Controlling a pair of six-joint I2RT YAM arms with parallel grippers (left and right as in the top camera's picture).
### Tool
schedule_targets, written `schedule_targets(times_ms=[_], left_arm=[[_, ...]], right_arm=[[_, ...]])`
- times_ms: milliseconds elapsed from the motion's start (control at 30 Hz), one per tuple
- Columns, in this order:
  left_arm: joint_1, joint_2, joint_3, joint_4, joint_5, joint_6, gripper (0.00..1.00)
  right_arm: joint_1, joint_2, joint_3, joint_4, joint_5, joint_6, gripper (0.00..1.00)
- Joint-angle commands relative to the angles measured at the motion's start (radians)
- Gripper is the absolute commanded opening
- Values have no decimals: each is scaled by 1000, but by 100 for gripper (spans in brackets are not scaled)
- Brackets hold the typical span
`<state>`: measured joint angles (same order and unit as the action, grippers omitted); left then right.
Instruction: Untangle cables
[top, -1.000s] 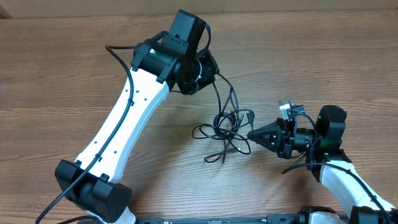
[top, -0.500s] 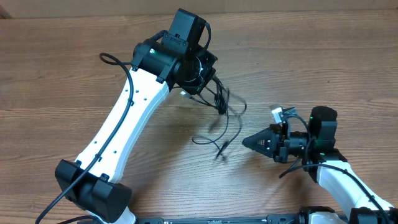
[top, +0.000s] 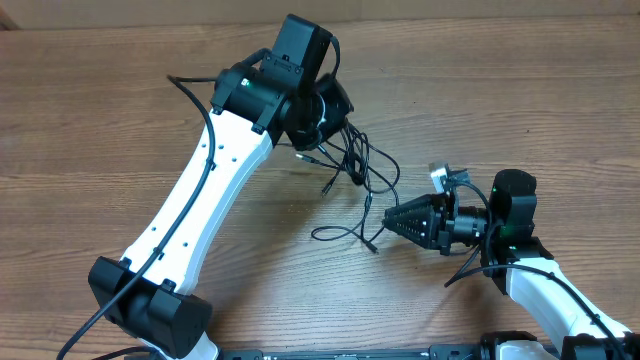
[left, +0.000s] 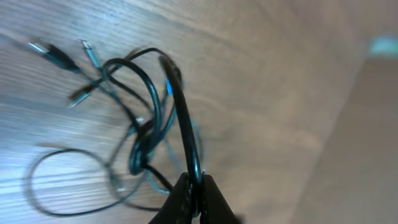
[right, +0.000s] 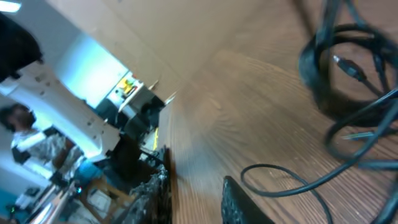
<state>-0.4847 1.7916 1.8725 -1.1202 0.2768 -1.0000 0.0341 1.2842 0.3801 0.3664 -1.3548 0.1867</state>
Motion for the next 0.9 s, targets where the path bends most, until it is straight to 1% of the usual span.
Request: schedule_targets(times_ms=[0,33,67,100,133,167,200,300,500,733,800,867], left_arm=[[-9,4,8,-74,0,286,4],[-9,4,8,-128,-68,323,4],[-8,4,8,-163,-121,323,15],[-8,4,8,-192,-171,323,39],[-8,4,8,-214,-214,323,60],[-8,4,8,-230,-248,324,91],[-8,4,8,-241,-280,324,100],[-6,4,8,-257,-322,323,100],[-10,5,8,-256,-322,323,100],[-14,77,8,-252,-328,325,99],[-14,109,8,-246,-328,368,98],[-15,141,8,-225,-311,454,97]], right_arm=[[4,1,12,3,72,20,38],[4,1,12,5,83,26,47],[4,1,12,8,83,26,49],[4,1,12,11,83,26,52],[4,1,12,15,83,26,55],[4,1,12,19,84,26,56],[4,1,12,23,84,26,56],[4,1,12,30,84,26,56],[4,1,12,29,101,26,57],[4,1,12,31,143,26,57],[4,1,12,33,144,26,57],[4,1,12,33,151,25,59]])
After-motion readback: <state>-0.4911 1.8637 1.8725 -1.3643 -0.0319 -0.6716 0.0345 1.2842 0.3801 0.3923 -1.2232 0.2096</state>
